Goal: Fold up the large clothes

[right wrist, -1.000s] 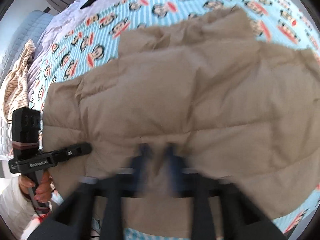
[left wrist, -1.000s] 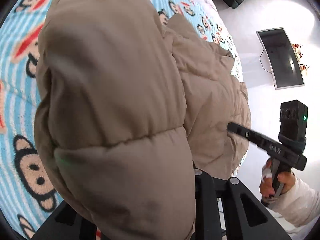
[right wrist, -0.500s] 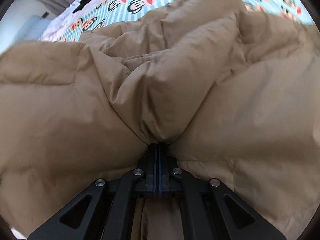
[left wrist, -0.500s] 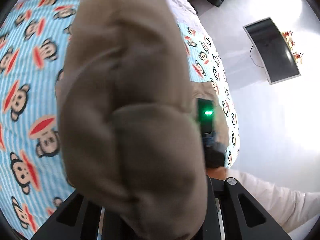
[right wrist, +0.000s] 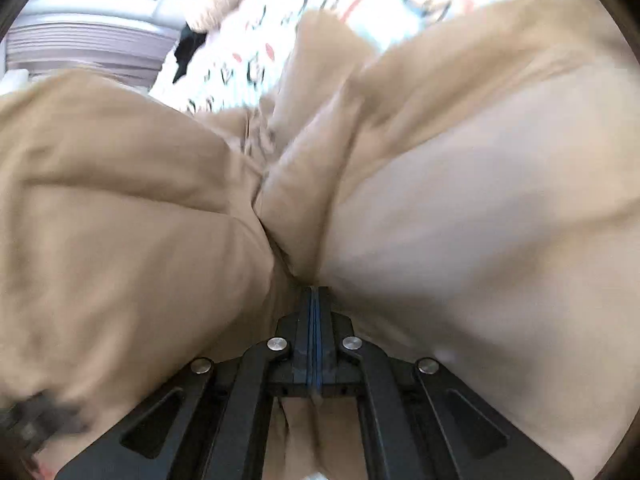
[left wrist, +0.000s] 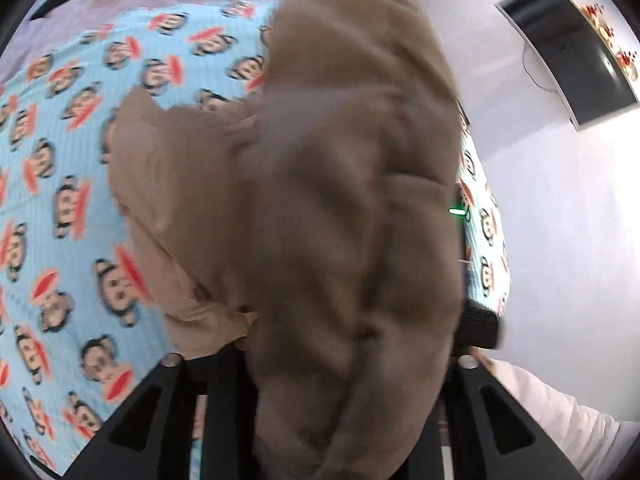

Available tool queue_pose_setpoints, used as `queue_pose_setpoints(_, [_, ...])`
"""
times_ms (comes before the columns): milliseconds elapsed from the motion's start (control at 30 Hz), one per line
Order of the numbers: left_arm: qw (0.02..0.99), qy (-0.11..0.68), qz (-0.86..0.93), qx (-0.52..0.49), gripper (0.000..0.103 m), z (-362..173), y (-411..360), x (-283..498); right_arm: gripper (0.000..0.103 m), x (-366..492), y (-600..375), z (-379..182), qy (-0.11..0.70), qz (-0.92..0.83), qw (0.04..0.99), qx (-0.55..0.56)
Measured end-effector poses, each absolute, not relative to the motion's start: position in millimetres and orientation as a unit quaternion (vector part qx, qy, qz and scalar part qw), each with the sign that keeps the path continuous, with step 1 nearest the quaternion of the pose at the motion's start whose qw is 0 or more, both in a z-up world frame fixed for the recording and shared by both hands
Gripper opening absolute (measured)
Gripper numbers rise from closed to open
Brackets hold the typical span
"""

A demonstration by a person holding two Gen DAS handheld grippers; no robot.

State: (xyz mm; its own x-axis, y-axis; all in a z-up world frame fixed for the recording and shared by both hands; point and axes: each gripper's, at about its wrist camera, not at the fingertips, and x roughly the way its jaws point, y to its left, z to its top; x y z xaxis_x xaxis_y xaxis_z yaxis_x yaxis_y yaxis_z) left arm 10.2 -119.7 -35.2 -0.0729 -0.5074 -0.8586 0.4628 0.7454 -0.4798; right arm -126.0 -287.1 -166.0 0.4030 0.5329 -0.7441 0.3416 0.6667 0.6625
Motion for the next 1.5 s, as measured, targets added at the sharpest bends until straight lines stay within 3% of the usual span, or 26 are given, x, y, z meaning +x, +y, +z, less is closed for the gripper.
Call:
queue_pose_setpoints(33, [0.666, 0.646, -0.372, -0.027, 0.044, -40.5, -131.5, 10.1, 0.0, -134.9, -297.1, -160.3, 0.537, 0.059, 0.738, 0.405])
queue_pose_setpoints(67, [0.647, 0.65, -0.395, -0.041, 0.063, -46.7, -143.1, 10.3, 0.0, -146.1, -309.4, -155.0, 0.53, 0.051, 0.741, 0.409])
queue_pose_setpoints(100, [0.633, 0.653, -0.413, -0.055, 0.075, -52.7, -150.0, 10.2, 0.0, -156.5, -320.4, -151.4, 0.526, 0.043, 0.742, 0.413])
queue_pose_setpoints(133, [0.619, 0.656, -0.426, -0.069, 0.077, -59.1, -158.0, 11.1, 0.0, -170.7, -333.8, -148.7, 0.521, 0.031, 0.743, 0.419])
queue_pose_setpoints(300, [0.545, 0.667, -0.491, -0.133, 0.078, -104.4, -193.8, 21.9, 0.0, -219.3, -368.0, -146.0, 0.518, -0.013, 0.736, 0.435])
queue_pose_setpoints(500, [0.573, 0.658, -0.477, -0.105, 0.078, -109.8, -217.8, 21.9, 0.009, -272.9, -383.4, -112.3, 0.5, -0.044, 0.752, 0.426])
queue_pose_setpoints(567, [0.585, 0.655, -0.471, -0.089, 0.078, -105.5, -220.3, 17.5, 0.042, -287.2, -380.4, -96.3, 0.483, -0.04, 0.762, 0.43])
queue_pose_setpoints(600, [0.589, 0.653, -0.469, -0.082, 0.078, -103.1, -223.7, 14.9, 0.07, -293.6, -378.1, -85.4, 0.469, -0.032, 0.769, 0.433])
queue_pose_setpoints(633, [0.595, 0.65, -0.467, -0.07, 0.078, -100.1, -227.3, 11.9, 0.075, -296.4, -376.8, -75.5, 0.457, -0.016, 0.775, 0.436])
queue_pose_setpoints(800, [0.628, 0.629, -0.458, -0.031, 0.078, -76.1, -236.1, 6.5, 0.075, -270.3, -349.6, -71.7, 0.468, 0.06, 0.76, 0.447])
queue_pose_setpoints(833, [0.64, 0.616, -0.459, -0.027, 0.078, -76.8, -219.5, 22.2, 0.071, -257.8, -340.8, -78.7, 0.486, 0.051, 0.759, 0.431])
queue_pose_setpoints(867, [0.664, 0.591, -0.458, -0.018, 0.078, -60.6, -211.7, 23.1, 0.037, -244.0, -328.4, -81.8, 0.501, 0.038, 0.762, 0.408])
queue_pose_setpoints(900, [0.684, 0.572, -0.453, -0.011, 0.078, -54.9, -191.6, 26.3, 0.018, -234.5, -322.2, -85.0, 0.517, 0.018, 0.768, 0.377])
queue_pose_setpoints(967, [0.735, 0.531, -0.422, 0.002, 0.078, -36.3, -161.6, 37.0, 0.012, -228.6, -321.6, -82.3, 0.522, -0.021, 0.788, 0.327])
queue_pose_setpoints(1067, [0.771, 0.528, -0.357, 0.002, 0.078, -40.0, -120.7, 60.0, 0.012, -233.1, -334.9, -86.7, 0.537, -0.054, 0.791, 0.288])
queue_pose_setpoints(1233, [0.771, 0.564, -0.295, -0.007, 0.078, -90.7, -92.4, 87.3, 0.012, -253.7, -357.4, -112.8, 0.552, -0.07, 0.771, 0.31])
queue_pose_setpoints(1367, [0.779, 0.553, -0.294, 0.032, 0.086, -107.2, -137.8, 86.5, 0.012, -253.5, -363.7, -132.4, 0.564, -0.073, 0.764, 0.306])
queue_pose_setpoints(1500, [0.788, 0.545, -0.278, 0.065, 0.086, -109.4, -169.0, 75.5, 0.016, -271.5, -384.4, -124.0, 0.558, -0.07, 0.748, 0.352])
